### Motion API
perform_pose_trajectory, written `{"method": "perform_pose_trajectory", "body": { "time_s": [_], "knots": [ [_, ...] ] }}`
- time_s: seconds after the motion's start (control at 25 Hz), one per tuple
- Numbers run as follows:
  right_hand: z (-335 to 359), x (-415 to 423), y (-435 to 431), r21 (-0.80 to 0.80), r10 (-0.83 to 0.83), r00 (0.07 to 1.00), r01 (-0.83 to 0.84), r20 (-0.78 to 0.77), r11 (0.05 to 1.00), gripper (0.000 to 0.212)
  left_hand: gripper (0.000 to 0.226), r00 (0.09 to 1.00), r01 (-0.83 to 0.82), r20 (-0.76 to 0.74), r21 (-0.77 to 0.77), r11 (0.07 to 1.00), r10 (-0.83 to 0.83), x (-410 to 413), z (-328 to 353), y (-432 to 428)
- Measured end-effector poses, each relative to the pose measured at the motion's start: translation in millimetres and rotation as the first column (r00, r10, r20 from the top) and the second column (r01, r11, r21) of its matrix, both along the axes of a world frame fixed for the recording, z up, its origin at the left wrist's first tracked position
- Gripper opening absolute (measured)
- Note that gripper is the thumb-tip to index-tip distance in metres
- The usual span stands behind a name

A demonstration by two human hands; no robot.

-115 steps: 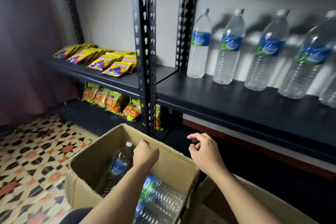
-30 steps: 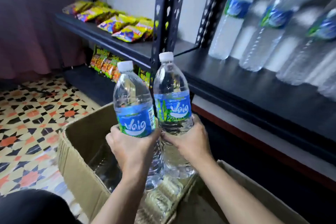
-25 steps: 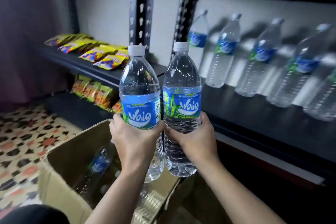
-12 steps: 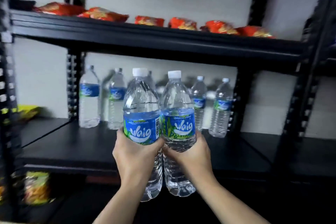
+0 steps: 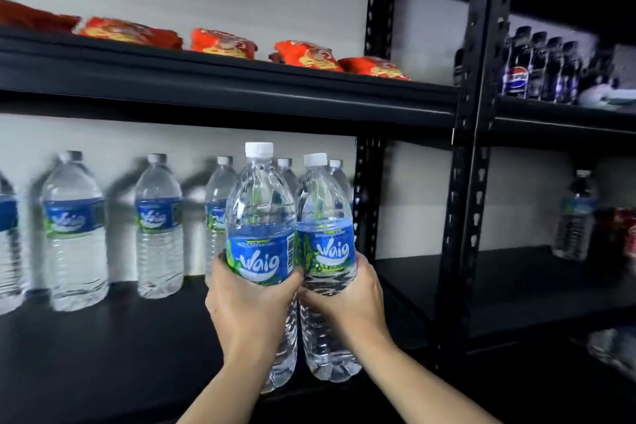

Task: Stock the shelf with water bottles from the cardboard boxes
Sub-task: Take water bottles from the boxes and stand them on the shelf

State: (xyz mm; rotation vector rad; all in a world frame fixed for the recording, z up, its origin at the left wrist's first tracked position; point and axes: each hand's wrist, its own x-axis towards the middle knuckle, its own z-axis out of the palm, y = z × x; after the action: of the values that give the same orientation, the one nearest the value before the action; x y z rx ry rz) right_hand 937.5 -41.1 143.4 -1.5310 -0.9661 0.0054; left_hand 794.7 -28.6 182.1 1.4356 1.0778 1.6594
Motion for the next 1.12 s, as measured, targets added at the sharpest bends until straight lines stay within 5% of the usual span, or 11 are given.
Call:
{"method": "perform_pose_trajectory", "body": {
  "time_s": [0.12, 0.32, 0.52, 0.8, 0.96, 1.12],
  "knots": [
    [10, 20, 16, 0.010, 0.000, 1.000, 0.001, -0.026, 1.000, 0.109, 0.073, 1.000, 0.014, -0.011, 0.011, 1.000, -0.013, 19, 4, 20],
    [30, 57, 51, 0.028, -0.037, 0.998, 0.039, -0.053, 0.999, 0.073, 0.069, 0.999, 0.041, 0.014, 0.029, 0.999, -0.041, 36, 9, 49],
    [29, 95, 83, 0.014, -0.130, 0.989, 0.132, -0.071, 0.991, 0.069, 0.072, 0.999, 0.047, -0.017, 0.045, 0.998, -0.046, 38, 3, 73],
    [-8, 122, 100, -0.010, -0.163, 0.980, 0.163, -0.114, 0.987, 0.089, 0.070, 1.000, 0.020, -0.010, 0.075, 0.997, -0.019, 38, -3, 83],
    [-14, 124, 108, -0.076, -0.108, 0.985, 0.098, -0.137, 0.992, 0.120, 0.068, 0.999, 0.028, -0.018, 0.087, 0.996, -0.026, 40, -1, 83],
    [-17, 131, 114, -0.065, -0.031, 0.988, 0.022, -0.151, 0.998, 0.104, 0.069, 0.999, 0.032, -0.021, 0.105, 0.994, -0.030, 43, -3, 89]
  ]
}}
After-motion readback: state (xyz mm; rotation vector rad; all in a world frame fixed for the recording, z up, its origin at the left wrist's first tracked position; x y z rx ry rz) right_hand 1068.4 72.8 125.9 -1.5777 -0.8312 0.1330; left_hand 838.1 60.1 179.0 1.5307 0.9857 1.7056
